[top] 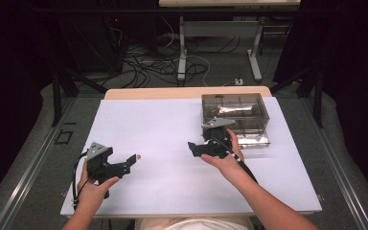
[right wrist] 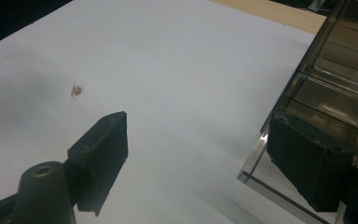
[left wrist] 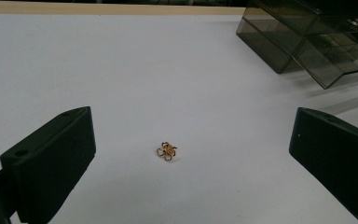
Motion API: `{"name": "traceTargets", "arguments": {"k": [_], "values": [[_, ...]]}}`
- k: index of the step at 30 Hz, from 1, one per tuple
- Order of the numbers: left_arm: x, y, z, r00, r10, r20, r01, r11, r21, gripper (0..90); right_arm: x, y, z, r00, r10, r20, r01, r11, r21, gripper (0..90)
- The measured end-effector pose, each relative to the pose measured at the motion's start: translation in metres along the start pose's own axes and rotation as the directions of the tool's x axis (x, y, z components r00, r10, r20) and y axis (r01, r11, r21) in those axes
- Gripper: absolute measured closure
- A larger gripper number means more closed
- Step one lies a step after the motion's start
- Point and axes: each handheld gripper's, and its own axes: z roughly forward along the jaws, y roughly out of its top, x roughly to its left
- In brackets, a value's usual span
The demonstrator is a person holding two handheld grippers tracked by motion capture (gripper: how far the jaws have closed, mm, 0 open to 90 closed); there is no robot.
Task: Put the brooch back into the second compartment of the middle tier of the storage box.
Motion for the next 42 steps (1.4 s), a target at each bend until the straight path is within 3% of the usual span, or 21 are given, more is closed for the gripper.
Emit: {"name": "traceTargets", "arguments": {"k": [8, 20, 25, 42], "values": [[0.000, 0.000, 0.000, 1.0000, -0.001, 0.001, 0.001, 1.0000, 0.001, 0.4, 0.010, 0.008, 0.017, 0.9993, 0.001, -0.039, 0.000, 1.000, 0.024, 27.9], [0.000, 0.000, 0.000, 1.0000, 0.000, 0.004, 0.000, 1.0000, -0.001, 0.4, 0.026, 0.020, 0.039, 0.9975, 0.011, -0.070, -0.007, 0.998, 0.056, 31.4], [-0.001, 0.000, -0.001, 1.0000, 0.000, 0.003, 0.000, 1.0000, -0.004, 0.4, 0.031, 0.024, 0.046, 0.9975, -0.002, -0.071, 0.007, 0.998, 0.065, 31.7], [0.001, -0.001, -0.004, 1.0000, 0.000, -0.002, 0.000, 1.0000, -0.008, 0.4, 0.040, 0.030, 0.072, 0.9953, 0.026, -0.093, -0.018, 0.996, 0.088, 31.9]]}}
